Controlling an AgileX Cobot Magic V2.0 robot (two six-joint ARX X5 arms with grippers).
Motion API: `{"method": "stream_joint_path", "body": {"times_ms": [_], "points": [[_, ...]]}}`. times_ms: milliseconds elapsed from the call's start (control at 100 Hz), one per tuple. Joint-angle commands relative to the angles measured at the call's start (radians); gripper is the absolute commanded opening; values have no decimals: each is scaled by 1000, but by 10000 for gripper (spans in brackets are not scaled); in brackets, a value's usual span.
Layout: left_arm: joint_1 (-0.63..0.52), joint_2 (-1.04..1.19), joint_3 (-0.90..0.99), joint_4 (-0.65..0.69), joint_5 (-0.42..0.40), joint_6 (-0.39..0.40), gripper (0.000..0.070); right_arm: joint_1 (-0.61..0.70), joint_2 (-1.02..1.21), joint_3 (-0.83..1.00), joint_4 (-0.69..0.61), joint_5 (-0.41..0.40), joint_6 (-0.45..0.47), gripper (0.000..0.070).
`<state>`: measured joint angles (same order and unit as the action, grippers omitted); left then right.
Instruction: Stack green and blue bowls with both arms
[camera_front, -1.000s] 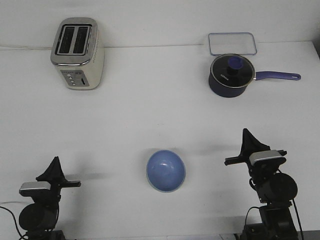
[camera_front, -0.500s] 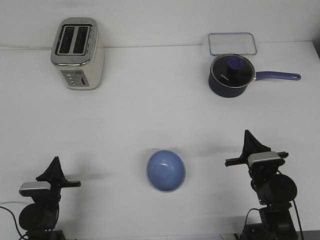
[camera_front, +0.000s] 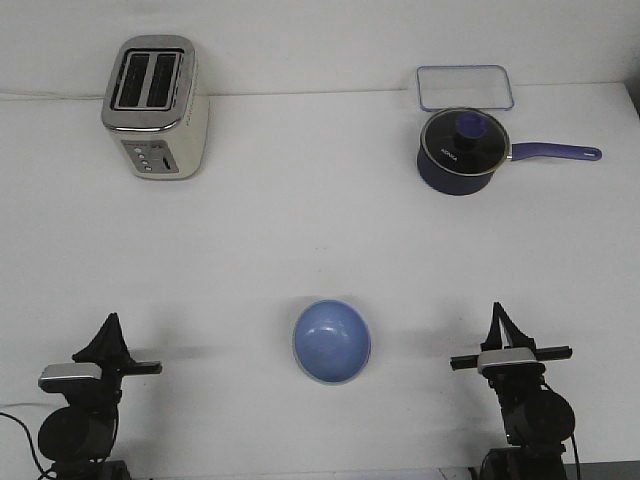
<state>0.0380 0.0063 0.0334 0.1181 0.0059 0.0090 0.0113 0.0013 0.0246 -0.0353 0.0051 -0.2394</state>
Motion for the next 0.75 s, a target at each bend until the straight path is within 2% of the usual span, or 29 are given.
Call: {"method": "stream_joint_path", "body": {"times_ms": [0,740], "points": [[1,-2,-19,13,2,5,15,-2,0,-12,-17,4,-11,0],[1,-2,-19,11,2,5,15,-2,0,-12,-10,-5,-22,0]]}}
